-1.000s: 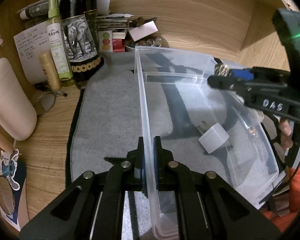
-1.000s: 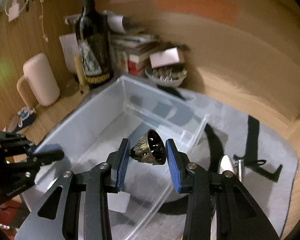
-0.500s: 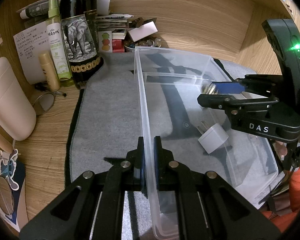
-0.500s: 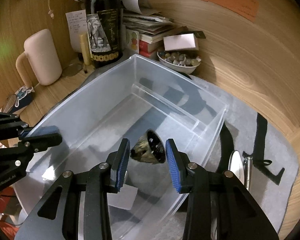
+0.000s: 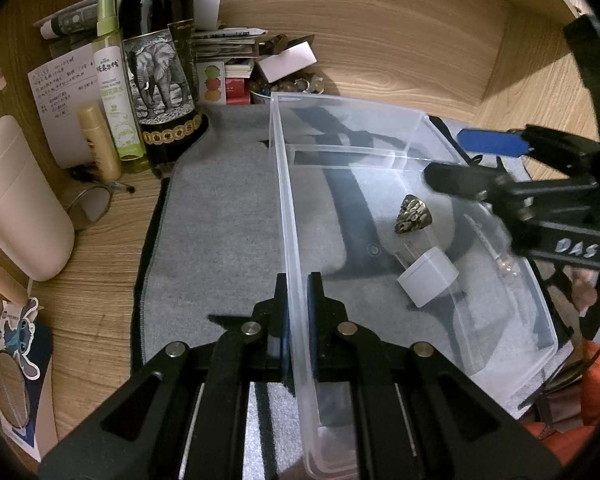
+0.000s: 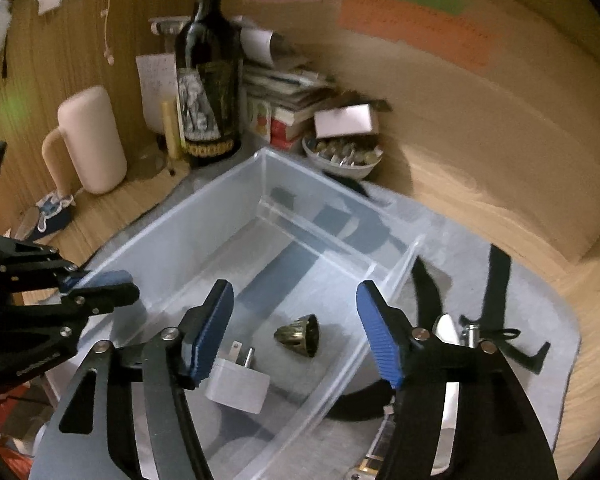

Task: Organize rigid objects
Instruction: 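Carry the bronze cone into the clear box and open the right gripper, then move the right gripper to the white handheld device and grasp it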

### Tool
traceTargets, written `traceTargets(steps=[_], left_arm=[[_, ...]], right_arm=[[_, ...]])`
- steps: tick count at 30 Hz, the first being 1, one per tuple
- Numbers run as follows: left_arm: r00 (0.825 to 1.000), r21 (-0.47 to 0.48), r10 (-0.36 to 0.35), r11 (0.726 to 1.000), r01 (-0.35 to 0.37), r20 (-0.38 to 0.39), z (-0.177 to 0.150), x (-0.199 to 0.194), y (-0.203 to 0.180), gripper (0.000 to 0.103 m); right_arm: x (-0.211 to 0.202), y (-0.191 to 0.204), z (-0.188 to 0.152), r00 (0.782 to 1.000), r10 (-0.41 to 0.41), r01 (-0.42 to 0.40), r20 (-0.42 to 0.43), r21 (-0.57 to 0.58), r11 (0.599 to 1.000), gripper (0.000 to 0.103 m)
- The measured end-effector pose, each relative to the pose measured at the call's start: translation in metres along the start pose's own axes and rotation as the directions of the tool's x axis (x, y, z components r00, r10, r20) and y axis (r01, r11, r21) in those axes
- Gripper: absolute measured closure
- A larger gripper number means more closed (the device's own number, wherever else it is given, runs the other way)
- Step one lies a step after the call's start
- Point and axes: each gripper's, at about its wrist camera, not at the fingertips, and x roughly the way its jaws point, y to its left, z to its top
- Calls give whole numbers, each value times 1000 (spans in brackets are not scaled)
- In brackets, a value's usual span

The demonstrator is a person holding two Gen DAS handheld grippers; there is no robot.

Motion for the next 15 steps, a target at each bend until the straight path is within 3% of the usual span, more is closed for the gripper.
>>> traceTargets(steps=[6, 15], left_arm=[[1000, 0, 4, 1000, -4, -3, 1, 1, 0, 96], [1000, -6, 16, 1000, -16, -10, 1, 1, -1, 96]], right_arm=[[-28, -13, 1, 996, -48, 46, 75, 27, 999, 32], [-71, -52, -12, 977, -141, 123, 157, 120, 985, 29]])
